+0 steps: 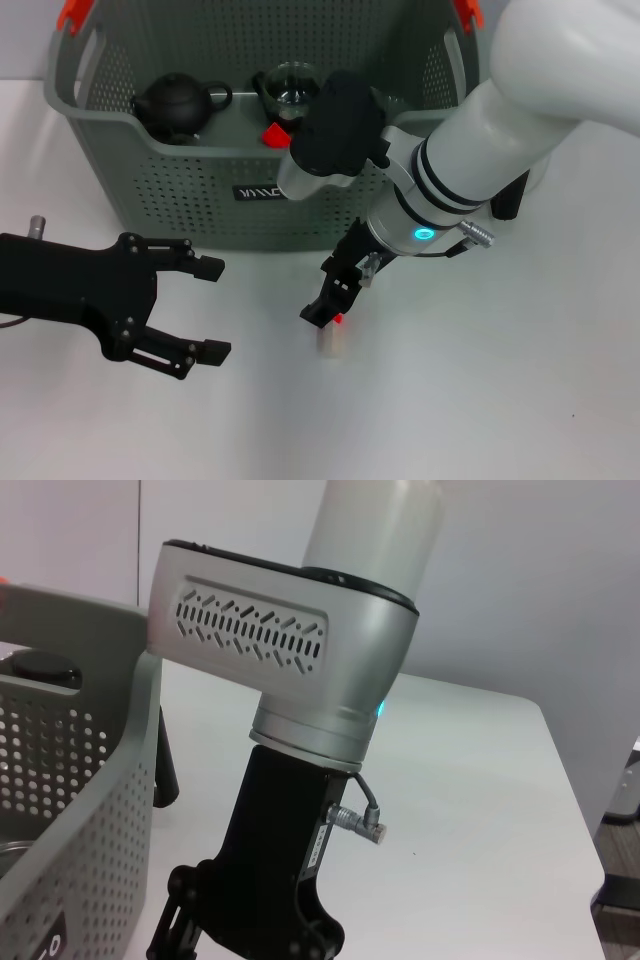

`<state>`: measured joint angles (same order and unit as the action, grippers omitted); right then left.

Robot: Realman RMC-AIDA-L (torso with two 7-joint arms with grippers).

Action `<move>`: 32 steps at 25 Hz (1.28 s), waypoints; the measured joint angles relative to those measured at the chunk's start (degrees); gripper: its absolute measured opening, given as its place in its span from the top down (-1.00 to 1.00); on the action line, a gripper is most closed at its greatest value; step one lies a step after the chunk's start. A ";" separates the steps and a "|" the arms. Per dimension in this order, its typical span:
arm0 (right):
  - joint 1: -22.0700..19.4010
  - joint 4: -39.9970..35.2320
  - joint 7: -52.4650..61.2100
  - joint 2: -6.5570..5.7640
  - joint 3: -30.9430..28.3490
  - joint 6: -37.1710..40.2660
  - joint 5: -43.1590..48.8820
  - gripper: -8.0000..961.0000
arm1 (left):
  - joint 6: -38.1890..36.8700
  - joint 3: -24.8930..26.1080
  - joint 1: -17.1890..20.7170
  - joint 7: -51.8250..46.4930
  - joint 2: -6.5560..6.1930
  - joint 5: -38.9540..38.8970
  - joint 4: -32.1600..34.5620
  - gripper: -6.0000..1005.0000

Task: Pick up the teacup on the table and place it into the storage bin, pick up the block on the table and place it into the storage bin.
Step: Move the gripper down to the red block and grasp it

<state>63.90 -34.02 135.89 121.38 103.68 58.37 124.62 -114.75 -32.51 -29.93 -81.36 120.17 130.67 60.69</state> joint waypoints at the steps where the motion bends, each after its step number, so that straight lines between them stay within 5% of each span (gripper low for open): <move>1: -0.01 0.05 -0.12 0.00 0.38 -0.42 -0.03 -0.58 | 0.06 -0.01 -0.03 -0.01 0.02 0.00 -0.04 -0.87; 32: -1.66 0.13 0.40 -0.11 2.05 0.41 -0.08 -0.54 | 0.41 -0.53 -0.03 -0.01 0.33 -0.10 -0.57 -0.87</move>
<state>62.25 -33.89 136.29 121.27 105.73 58.78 124.54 -114.35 -33.05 -29.96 -81.37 120.50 130.57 60.11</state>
